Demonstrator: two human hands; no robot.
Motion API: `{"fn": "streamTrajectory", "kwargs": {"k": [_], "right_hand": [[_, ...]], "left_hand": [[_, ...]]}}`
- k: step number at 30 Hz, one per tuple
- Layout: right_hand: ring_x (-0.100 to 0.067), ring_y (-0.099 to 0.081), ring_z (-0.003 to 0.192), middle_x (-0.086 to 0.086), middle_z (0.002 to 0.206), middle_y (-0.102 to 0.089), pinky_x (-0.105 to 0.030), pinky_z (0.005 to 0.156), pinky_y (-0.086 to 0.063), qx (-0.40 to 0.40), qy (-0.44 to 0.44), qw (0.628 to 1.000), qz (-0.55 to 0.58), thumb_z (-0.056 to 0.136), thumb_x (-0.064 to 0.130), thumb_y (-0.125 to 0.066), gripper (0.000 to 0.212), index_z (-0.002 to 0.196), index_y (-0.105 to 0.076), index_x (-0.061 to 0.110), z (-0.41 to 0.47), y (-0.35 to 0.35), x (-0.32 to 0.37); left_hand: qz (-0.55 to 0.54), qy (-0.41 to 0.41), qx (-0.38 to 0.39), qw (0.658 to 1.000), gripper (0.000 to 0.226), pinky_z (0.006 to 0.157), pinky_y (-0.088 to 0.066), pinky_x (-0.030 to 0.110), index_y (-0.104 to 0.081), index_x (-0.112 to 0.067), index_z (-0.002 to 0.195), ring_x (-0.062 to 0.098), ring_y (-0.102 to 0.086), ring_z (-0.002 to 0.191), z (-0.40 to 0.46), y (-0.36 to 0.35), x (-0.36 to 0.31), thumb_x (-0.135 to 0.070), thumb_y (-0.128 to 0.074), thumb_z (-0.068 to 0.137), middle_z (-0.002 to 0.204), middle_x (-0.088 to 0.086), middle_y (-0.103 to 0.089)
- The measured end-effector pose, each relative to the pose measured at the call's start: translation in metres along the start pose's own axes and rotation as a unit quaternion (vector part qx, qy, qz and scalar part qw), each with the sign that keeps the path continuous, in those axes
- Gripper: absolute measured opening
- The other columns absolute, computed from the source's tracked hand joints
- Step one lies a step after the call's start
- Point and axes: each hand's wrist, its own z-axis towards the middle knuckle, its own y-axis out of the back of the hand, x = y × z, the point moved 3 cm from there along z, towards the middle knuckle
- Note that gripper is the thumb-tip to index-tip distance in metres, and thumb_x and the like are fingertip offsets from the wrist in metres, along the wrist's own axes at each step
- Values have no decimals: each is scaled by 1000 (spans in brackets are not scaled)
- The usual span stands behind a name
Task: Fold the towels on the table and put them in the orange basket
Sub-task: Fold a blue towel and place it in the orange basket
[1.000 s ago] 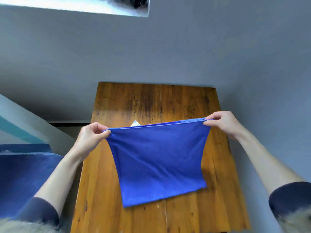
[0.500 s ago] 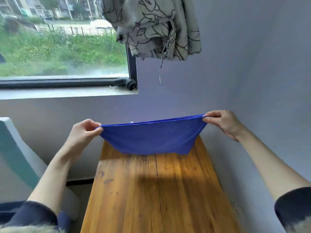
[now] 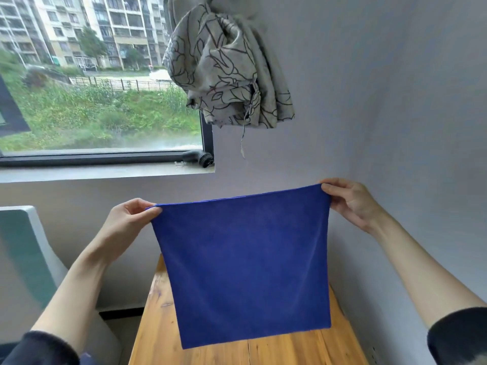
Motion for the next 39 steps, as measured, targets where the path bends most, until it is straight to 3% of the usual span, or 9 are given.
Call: {"fn": "streamTrajectory", "kwargs": {"k": [3, 10, 14, 16, 19, 24, 29, 34, 39], "right_hand": [[-10, -65, 73, -1, 74, -69, -17, 68, -55, 0, 1, 999, -41, 88, -3, -54, 14, 87, -65, 5, -1, -1, -1], [-8, -61, 78, -6, 88, -67, -4, 67, -47, -8, 46, 949, -312, 86, -6, -58, 17, 95, -68, 3, 2, -12, -7], [-13, -58, 96, -3, 102, -65, -18, 83, -40, -10, 51, 924, -379, 88, 0, -59, 25, 111, -65, 8, 13, -21, -2], [-14, -59, 91, -4, 98, -66, -23, 83, -40, -6, 54, 909, -412, 89, 1, -57, 19, 104, -67, 8, 18, -27, -2], [-18, -59, 83, -9, 91, -65, -28, 81, -47, -14, 57, 915, -399, 91, -1, -52, 15, 94, -65, 7, 24, -29, -3], [-17, -57, 87, -7, 94, -65, -31, 87, -43, 43, 18, 896, -442, 93, 5, -52, 13, 94, -64, 7, 27, -27, -9], [-16, -62, 88, -8, 94, -65, -26, 89, -49, 82, -30, 947, -309, 95, 5, -47, 17, 91, -63, 6, 24, -27, -16], [-21, -61, 88, -12, 95, -64, -30, 82, -52, 11, -54, 931, -361, 96, 3, -44, 16, 96, -60, 2, 37, -31, -49], [-30, -60, 96, -24, 107, -63, -46, 92, -49, -53, -87, 916, -387, 94, 1, -45, 19, 102, -61, -4, 53, -27, -93]], "left_hand": [[-2, 3, 8, 1000, 6, 78, -46, 30, -65, -4, 80, 19, -61, 75, 1, 4, -1, -8, -66, 84, 78, 9, -69], [35, -20, -8, 999, 10, 63, -50, 12, -65, 1, 83, 9, -62, 67, 10, 16, 5, -6, -71, 79, 75, 4, -71], [71, -30, -9, 997, 8, 65, -48, 16, -65, -3, 80, 9, -61, 67, 17, 19, 3, -6, -72, 77, 75, 4, -69], [82, -40, -6, 996, 9, 66, -46, 16, -65, -10, 83, 10, -59, 67, 20, 20, 0, -4, -70, 79, 76, 3, -67], [116, -61, 13, 991, 18, 65, -46, 6, -69, -17, 94, 7, -61, 72, 23, 19, -3, -4, -66, 83, 83, 0, -70], [117, -66, 7, 991, 10, 64, -46, 5, -71, -10, 86, 0, -61, 67, 21, 20, 3, -4, -62, 86, 81, 1, -70], [112, -34, 28, 993, 9, 70, -49, 12, -68, -7, 88, 3, -61, 70, 22, 24, 21, -8, -59, 89, 82, 2, -69], [182, 24, 50, 982, 10, 75, -51, 25, -62, -9, 87, 18, -63, 77, 34, 5, 55, -12, -55, 93, 85, 5, -66], [180, 58, 15, 982, 7, 77, -50, 33, -62, -10, 83, 20, -60, 77, 43, -7, 86, -12, -60, 90, 84, 7, -66]]}}
